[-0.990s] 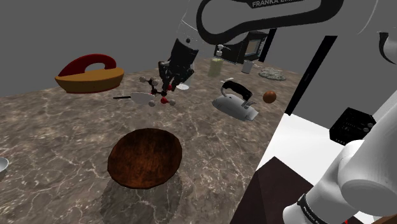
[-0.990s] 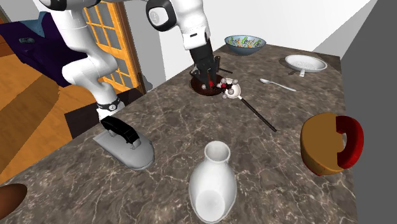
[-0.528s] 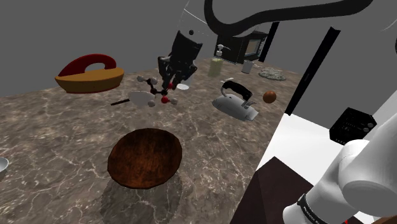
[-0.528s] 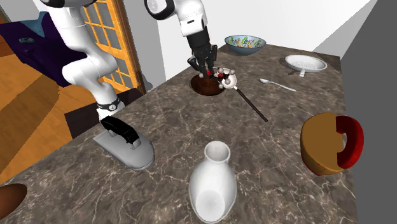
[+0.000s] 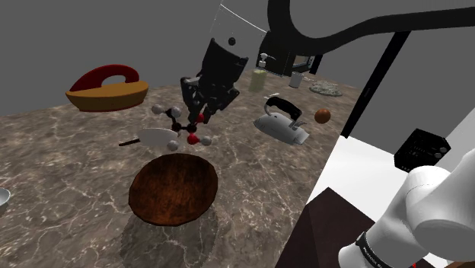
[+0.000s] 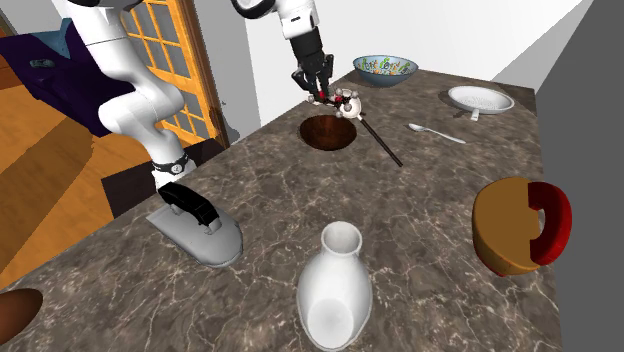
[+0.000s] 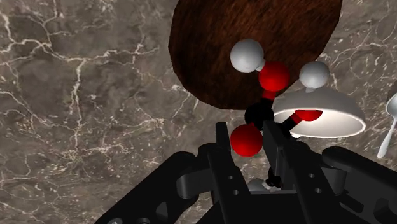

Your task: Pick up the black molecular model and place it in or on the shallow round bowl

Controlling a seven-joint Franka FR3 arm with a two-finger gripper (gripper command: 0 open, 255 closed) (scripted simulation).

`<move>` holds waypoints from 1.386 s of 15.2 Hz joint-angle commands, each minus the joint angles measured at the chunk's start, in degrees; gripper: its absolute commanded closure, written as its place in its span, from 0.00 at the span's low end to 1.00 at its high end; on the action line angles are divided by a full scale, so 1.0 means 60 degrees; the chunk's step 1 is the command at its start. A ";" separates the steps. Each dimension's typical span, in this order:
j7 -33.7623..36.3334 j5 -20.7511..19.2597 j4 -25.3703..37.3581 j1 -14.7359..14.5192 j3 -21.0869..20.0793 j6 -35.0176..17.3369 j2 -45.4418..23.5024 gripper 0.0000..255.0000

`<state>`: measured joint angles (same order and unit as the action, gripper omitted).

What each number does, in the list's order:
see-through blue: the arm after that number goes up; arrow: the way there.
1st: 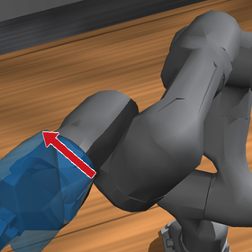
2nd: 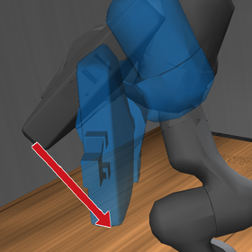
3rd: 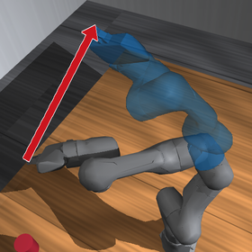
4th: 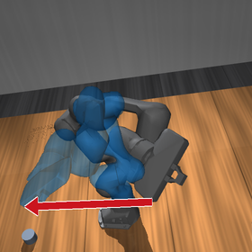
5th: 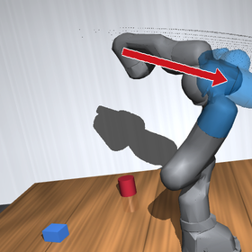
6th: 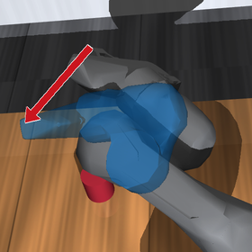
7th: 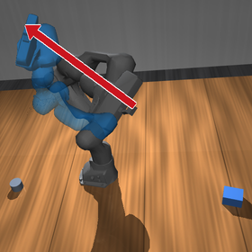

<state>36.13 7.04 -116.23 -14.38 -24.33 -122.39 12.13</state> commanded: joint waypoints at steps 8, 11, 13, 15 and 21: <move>0.0966 0.0143 -0.0712 -0.0422 -0.0618 -0.0186 0.0651 1.00; 0.0972 0.0145 -0.1053 -0.0432 -0.0661 -0.0574 0.0602 1.00; 0.0981 0.0141 -0.1270 -0.0437 -0.0692 -0.0834 0.0557 1.00; 0.0993 0.0132 -0.1480 -0.0440 -0.0726 -0.1095 0.0502 1.00; 0.1054 0.0071 -0.2064 -0.0437 -0.0837 -0.1886 0.0281 1.00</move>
<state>42.34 7.62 -128.12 -17.05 -29.21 -132.82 14.20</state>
